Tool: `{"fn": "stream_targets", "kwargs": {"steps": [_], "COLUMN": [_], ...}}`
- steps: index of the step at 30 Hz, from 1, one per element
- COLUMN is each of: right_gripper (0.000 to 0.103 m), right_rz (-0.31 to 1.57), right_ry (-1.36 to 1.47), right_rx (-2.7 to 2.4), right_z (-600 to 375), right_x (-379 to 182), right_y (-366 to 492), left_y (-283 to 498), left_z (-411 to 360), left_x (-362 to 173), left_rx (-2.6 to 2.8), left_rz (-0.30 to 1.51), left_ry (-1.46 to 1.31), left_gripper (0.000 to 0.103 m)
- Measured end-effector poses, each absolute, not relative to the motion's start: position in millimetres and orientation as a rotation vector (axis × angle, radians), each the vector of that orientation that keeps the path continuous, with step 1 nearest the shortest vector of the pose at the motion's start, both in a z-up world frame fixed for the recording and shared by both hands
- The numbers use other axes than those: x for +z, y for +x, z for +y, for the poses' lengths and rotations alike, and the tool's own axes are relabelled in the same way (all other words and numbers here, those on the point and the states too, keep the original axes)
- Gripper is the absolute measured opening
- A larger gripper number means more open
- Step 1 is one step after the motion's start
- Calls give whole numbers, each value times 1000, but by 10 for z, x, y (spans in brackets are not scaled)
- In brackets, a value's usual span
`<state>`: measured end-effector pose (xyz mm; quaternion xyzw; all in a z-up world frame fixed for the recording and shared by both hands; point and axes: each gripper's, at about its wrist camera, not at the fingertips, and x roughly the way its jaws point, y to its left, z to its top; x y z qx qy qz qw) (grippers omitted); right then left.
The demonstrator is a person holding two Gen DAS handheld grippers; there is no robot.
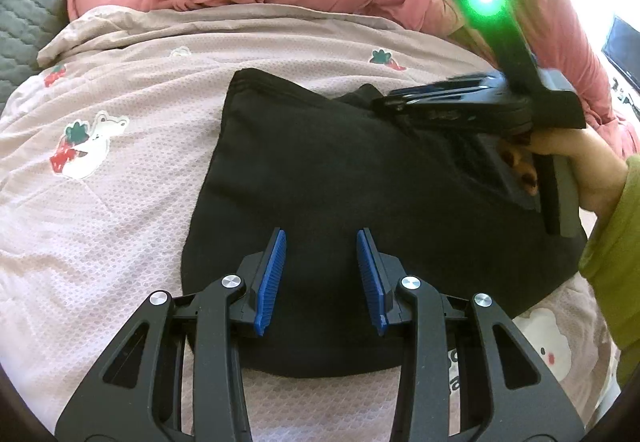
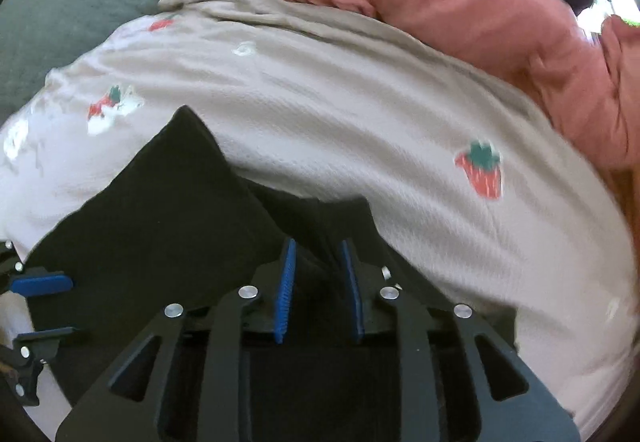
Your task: Fold small clothes
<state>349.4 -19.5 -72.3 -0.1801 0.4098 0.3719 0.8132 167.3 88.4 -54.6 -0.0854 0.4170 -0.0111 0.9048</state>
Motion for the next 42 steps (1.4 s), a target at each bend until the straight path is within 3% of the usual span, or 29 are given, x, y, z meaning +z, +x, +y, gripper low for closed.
{"fn": "stream_targets", "kwargs": {"steps": [6, 14, 25, 26, 28, 36, 42], "right_gripper": [36, 41, 43, 43, 16, 13, 16], "right_rz": [775, 885, 925, 925, 926, 855, 913], "right_ry": [-112, 37, 6, -29, -56, 100, -16], "right_rx": [633, 386, 413, 402, 396, 365, 288], "right_z": [-1416, -2728, -2545, -2495, -2483, -2852, -2754], "right_x": [-275, -518, -807, -834, -871, -777, -1028], "right_y": [3537, 3616, 3644, 3657, 3673, 3721, 3716], "left_y": [1610, 1735, 2081, 2096, 2119, 2141, 2138], "left_z": [994, 845, 673, 677, 682, 747, 818], "left_x": [-454, -340, -472, -502, -573, -573, -632], "left_rx": [-10, -5, 20, 22, 28, 56, 72], "left_rz": [823, 818, 902, 909, 924, 914, 911], "left_ry": [-207, -156, -114, -114, -119, -125, -155], "left_gripper": [29, 29, 36, 37, 38, 38, 38]}}
